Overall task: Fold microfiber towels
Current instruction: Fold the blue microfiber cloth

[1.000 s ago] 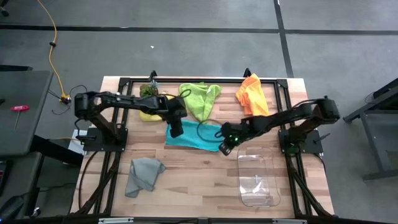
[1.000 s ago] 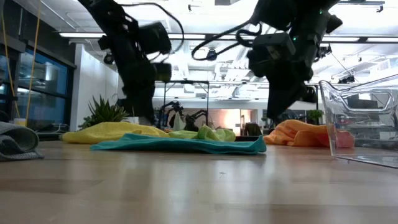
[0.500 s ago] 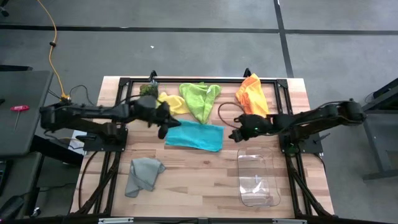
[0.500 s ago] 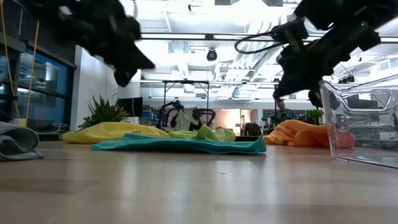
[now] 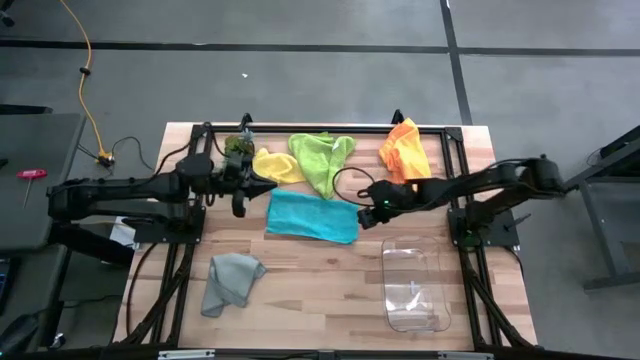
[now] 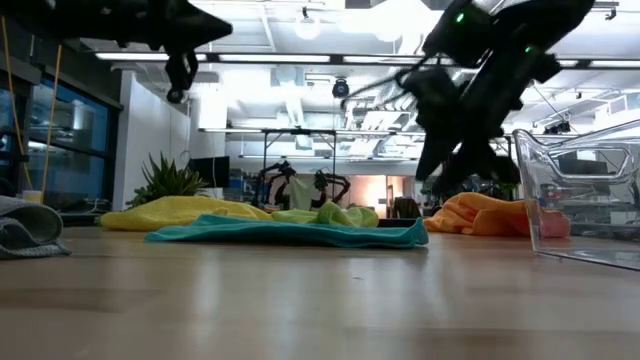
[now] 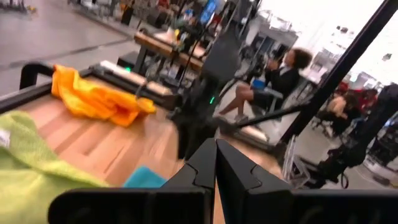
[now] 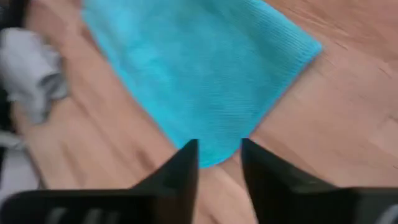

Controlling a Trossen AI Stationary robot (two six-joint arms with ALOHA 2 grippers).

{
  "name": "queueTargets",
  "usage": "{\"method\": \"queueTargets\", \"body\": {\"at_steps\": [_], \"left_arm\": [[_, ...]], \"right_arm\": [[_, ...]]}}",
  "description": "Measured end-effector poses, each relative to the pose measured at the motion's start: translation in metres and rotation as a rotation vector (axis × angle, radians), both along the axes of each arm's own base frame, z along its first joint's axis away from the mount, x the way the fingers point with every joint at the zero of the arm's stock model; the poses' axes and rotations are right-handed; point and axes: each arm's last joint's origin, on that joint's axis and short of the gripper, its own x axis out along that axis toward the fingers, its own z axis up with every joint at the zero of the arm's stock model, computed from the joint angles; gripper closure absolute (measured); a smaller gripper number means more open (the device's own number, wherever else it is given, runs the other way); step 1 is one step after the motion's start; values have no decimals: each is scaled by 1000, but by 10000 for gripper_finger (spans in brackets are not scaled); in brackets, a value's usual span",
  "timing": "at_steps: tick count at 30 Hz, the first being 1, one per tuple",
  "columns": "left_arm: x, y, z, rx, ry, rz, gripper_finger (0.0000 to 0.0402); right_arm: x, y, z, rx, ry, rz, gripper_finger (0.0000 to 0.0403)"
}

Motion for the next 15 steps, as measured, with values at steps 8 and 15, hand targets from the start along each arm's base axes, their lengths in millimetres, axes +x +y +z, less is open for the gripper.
{"method": "queueTargets", "body": {"at_steps": [8,15], "left_arm": [[-2,-1,1,0,-1,-2,402],[-2,-1,1,23,7,-5,402]], "right_arm": [[15,-4,-22,27,100,-95,137],[37,-7,-34,7,152,-157,126]]}}
